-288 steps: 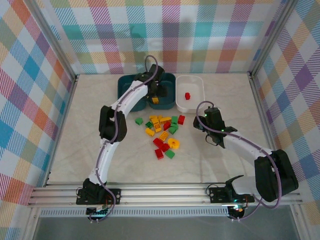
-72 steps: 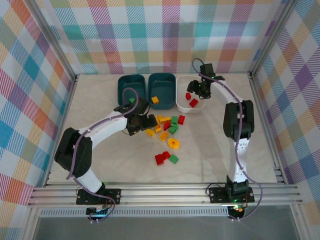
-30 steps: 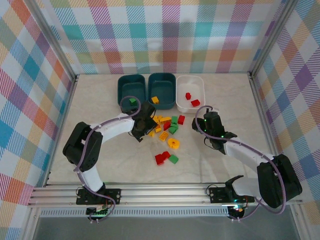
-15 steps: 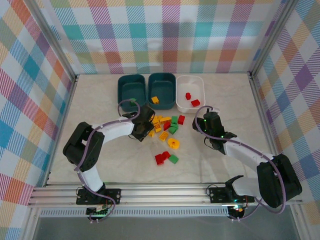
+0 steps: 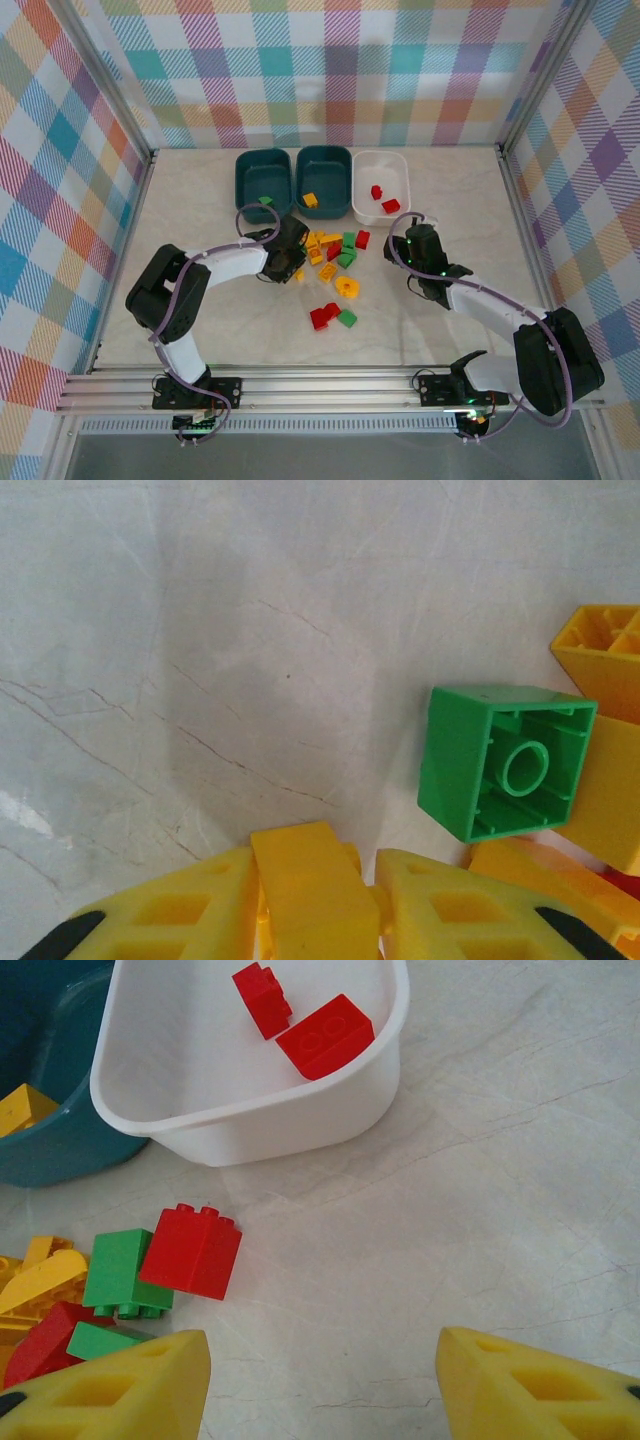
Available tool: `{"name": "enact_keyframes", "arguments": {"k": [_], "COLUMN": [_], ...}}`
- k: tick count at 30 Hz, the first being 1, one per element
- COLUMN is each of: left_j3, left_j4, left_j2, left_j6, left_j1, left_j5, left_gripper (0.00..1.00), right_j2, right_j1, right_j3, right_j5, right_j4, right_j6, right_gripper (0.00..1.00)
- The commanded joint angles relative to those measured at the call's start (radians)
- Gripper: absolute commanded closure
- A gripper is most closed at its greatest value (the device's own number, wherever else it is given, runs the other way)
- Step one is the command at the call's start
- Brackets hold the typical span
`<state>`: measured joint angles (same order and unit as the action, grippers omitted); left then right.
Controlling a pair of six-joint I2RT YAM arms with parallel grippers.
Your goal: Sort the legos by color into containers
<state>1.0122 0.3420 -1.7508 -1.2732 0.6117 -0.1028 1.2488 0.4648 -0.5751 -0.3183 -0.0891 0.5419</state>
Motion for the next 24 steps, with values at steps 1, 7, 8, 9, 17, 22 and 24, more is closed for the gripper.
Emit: {"name": "enact_keyframes", "arguments": {"k": [1,7,8,9,17,22,24], "left_j3": [-0.032,-0.005,0.002,0.010,0.418,0.908,1.095], "left_j4": [0.039,0.103,0.116,0.125,0.235,0.350,0.390], "left_j2": [0.024,0.140,0.170,0.193,0.062,-0.317,-0.461], "left_j6": [0.046,0.108,0.120,0.134,0.429,0.568,0.592], "left_j1": [0.014,0.017,0.020,0.022,-0.020,-0.096,-0.113], "left_j5": [0.008,-0.028,-0.046,-0.057,-0.047,0.107,0.193], "left_gripper": [0.70,0.77,0.77,0.77,0.73,0.74,0.74], "right_j2": [0.014,0.026,0.029,0.032,0.044,0.050,0.042], "right_j1": [0.006,0.008,0.008,0.008,0.009,0.011,0.012], "right_j3": [-0.017,-0.023,-0.024,-0.024,-0.030,-0.043,-0.040], "right_j5": [-0.008,-0.008,-0.008,-0.010,-0.014,0.016,0.011], "right_j4": [-0.007,-0.006,-0.007,-0.007,-0.003,-0.003,-0.001], "right_j6": [0.001,-0.001,0.000,-0.001,0.009,-0.003,-0.006], "right_gripper": [0.38,0.38,0.38,0.38,0.38,0.38,0.38]}}
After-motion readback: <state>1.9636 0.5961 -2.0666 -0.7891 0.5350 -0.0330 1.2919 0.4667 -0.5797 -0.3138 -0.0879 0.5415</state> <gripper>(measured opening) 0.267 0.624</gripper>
